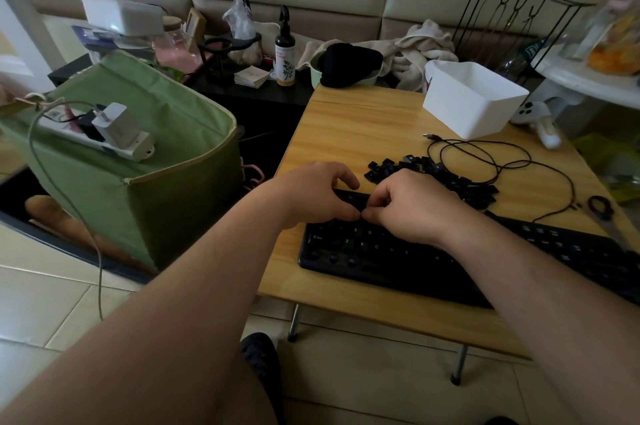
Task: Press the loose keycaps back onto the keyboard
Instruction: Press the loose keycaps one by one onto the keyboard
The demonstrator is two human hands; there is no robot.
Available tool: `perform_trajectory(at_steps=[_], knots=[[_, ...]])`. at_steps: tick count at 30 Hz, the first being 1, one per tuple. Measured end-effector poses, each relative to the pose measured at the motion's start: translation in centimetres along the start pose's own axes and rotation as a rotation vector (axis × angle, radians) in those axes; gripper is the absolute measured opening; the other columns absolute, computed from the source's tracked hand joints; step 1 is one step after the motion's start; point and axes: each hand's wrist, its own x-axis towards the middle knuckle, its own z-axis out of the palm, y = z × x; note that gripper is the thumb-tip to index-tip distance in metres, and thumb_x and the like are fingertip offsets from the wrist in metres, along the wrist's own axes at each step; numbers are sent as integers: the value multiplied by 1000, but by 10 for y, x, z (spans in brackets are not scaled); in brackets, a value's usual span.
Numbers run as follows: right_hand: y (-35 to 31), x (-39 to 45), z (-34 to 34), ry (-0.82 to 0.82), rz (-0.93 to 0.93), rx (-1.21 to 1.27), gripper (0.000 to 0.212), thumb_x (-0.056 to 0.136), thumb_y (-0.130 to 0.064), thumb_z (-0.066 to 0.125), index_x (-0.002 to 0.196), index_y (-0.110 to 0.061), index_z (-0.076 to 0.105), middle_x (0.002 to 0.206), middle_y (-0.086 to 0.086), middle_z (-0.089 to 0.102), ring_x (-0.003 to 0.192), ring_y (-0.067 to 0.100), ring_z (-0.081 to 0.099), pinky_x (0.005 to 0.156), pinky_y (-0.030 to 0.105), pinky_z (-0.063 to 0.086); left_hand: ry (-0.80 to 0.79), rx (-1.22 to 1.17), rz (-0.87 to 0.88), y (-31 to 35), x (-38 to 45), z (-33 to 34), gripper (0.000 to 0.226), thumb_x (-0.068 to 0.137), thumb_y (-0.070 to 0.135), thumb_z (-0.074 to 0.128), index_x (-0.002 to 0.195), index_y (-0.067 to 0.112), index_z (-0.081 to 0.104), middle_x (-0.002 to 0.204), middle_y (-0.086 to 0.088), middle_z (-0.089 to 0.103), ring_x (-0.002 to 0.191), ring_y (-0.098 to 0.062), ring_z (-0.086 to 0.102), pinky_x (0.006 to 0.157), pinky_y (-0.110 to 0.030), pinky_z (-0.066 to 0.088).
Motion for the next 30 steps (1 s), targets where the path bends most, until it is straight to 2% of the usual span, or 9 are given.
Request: perform_trajectory(at_steps=[5, 13, 17, 24, 30], knots=[[-3, 4, -3, -113, -26, -52, 15, 94, -51, 67, 81, -45, 67, 96, -19, 63, 103, 19, 61, 102, 53, 47, -9, -29, 6, -2, -1, -1, 58, 83, 27, 87, 133, 40, 60, 146, -2, 50, 120, -19, 51, 90, -34, 45], [0, 5, 1, -102, -51, -8, 16, 97, -46, 67, 83, -38, 69, 94, -14, 65, 99, 21, 60, 102, 60, 46, 3, -50, 5, -4, 0, 0, 56, 83, 24, 87, 131, 40, 61, 147, -2, 50, 125, -20, 51, 93, -35, 45], [-1, -5, 7, -25, -77, -44, 15, 100, -48, 61, 91, -37, 62, 98, -12, 61, 106, 23, 55, 97, 52, 39, 6, -72, 4, -4, -1, 0, 56, 83, 25, 87, 130, 41, 61, 147, -2, 50, 126, -21, 52, 96, -37, 48], [1, -16, 24, 101, -122, -76, 10, 106, -43, 51, 98, -37, 48, 111, -8, 57, 116, 27, 47, 94, 55, 39, 12, -74, -1, -3, -2, 2, 54, 83, 24, 87, 128, 41, 62, 144, -2, 51, 126, -21, 53, 102, -41, 50], [9, -21, 30, 158, -120, -14, 13, 106, -46, 47, 101, -37, 54, 110, -10, 60, 114, 25, 46, 89, 49, 35, 11, -80, -11, -4, -3, 2, 52, 83, 25, 88, 126, 42, 64, 142, -2, 53, 123, -22, 55, 104, -48, 53]])
